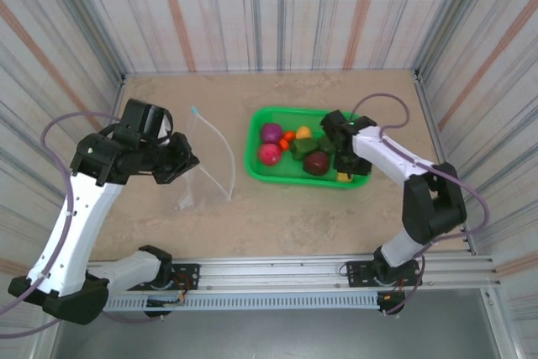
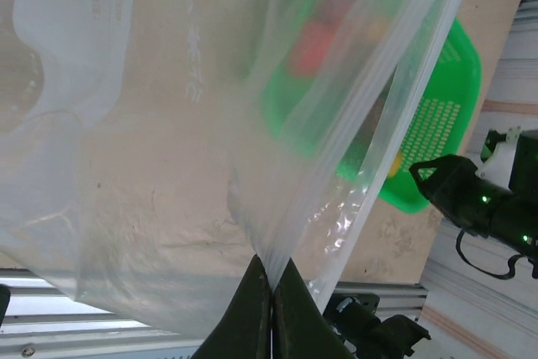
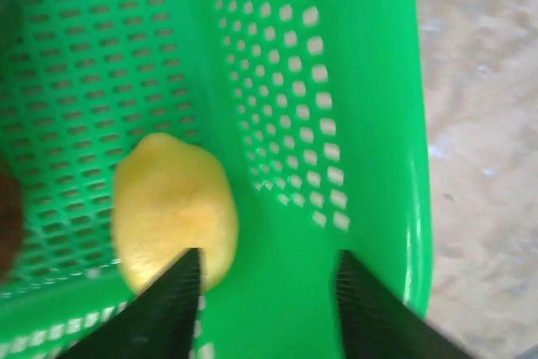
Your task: Place the food in the zip-top bag and seal the zipper
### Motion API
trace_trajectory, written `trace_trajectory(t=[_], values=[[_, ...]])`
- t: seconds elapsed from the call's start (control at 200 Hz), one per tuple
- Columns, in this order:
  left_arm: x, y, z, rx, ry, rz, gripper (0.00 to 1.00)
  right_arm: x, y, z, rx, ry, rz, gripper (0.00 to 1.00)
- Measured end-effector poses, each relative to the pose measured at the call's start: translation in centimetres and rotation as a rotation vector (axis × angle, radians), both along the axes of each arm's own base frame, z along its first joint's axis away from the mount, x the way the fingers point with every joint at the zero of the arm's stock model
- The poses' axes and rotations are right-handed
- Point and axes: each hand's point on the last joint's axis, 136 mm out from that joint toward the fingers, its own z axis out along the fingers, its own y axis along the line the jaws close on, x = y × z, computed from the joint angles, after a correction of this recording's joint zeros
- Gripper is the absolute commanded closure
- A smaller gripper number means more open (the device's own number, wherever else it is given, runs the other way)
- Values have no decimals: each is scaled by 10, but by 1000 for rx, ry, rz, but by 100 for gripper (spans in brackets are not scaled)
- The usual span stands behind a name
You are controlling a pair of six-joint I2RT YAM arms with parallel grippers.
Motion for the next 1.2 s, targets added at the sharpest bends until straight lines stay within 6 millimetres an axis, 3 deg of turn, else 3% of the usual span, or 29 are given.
trace_trajectory(t=[0.07, 0.135, 0.245, 0.336, 0.436, 0.596, 0.786, 1.037, 1.197], values=[[-3, -4, -1, 7, 5, -12, 100, -7, -13, 13, 26, -40, -13, 22], [-4, -11, -5, 11, 25, -31, 100, -10, -10, 30, 80, -97, 12, 3], [-1, -26, -16, 24, 73, -66, 100, -7, 8, 59, 202, -190, 66, 1], [5, -38, -23, 32, 107, -86, 100, -2, 21, 66, 257, -215, 101, 1], [13, -51, -25, 27, 124, -107, 100, 0, 28, 53, 277, -180, 109, 1], [17, -60, -22, 4, 123, -126, 100, -9, 31, 10, 300, -74, 117, 1], [15, -63, -24, -16, 124, -141, 100, -12, 56, -30, 368, 47, 172, 1], [14, -64, -28, -54, 132, -149, 100, 0, 63, -54, 331, 90, 203, 1], [15, -62, -31, -70, 136, -143, 100, 19, 62, -52, 281, 52, 220, 1]])
